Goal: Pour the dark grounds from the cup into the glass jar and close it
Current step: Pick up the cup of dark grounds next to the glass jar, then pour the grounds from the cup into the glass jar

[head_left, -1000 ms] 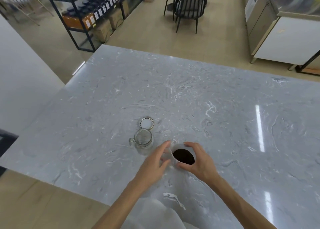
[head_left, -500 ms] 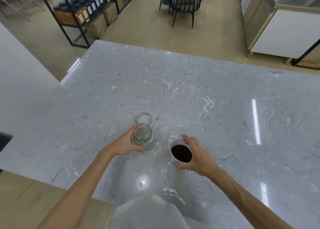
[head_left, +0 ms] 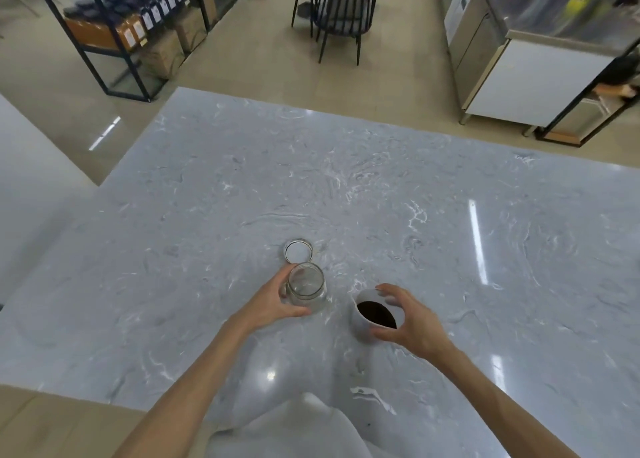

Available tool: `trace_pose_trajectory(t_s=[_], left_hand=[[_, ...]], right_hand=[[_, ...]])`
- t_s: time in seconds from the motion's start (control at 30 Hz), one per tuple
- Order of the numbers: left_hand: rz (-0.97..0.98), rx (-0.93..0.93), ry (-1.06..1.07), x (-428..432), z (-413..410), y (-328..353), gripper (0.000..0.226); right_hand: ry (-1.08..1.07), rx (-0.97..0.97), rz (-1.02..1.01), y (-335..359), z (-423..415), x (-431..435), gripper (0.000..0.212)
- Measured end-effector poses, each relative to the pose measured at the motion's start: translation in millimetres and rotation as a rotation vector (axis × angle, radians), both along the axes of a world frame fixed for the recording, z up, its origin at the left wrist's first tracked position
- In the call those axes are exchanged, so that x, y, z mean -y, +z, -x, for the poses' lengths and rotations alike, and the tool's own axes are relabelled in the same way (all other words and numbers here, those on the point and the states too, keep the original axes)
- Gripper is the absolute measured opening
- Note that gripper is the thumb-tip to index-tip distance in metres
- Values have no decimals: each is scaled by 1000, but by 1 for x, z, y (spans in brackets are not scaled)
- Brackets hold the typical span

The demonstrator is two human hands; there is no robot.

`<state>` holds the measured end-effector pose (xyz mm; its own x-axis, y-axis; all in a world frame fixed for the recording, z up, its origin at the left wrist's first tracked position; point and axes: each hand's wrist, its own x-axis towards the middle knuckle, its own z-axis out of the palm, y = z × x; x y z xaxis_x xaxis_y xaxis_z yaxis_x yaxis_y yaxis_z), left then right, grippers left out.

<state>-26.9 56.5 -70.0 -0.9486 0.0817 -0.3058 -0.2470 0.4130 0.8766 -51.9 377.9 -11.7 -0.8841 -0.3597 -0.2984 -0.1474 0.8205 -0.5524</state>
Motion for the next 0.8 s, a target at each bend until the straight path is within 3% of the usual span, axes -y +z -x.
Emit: trace_pose_trajectory(t_s=[0.13,0.53,0.8], left_hand=[[35,-63,-89,1,4,9,87],[-42,-117,-183,0,19,17,86],[255,-264,-280,-12,34,44,85]], right_hand=[[-31,-65,-60,22,8,14,81],[168,-162,-383,82,39,80,80],[395,-260,-667,112,55,100,79]])
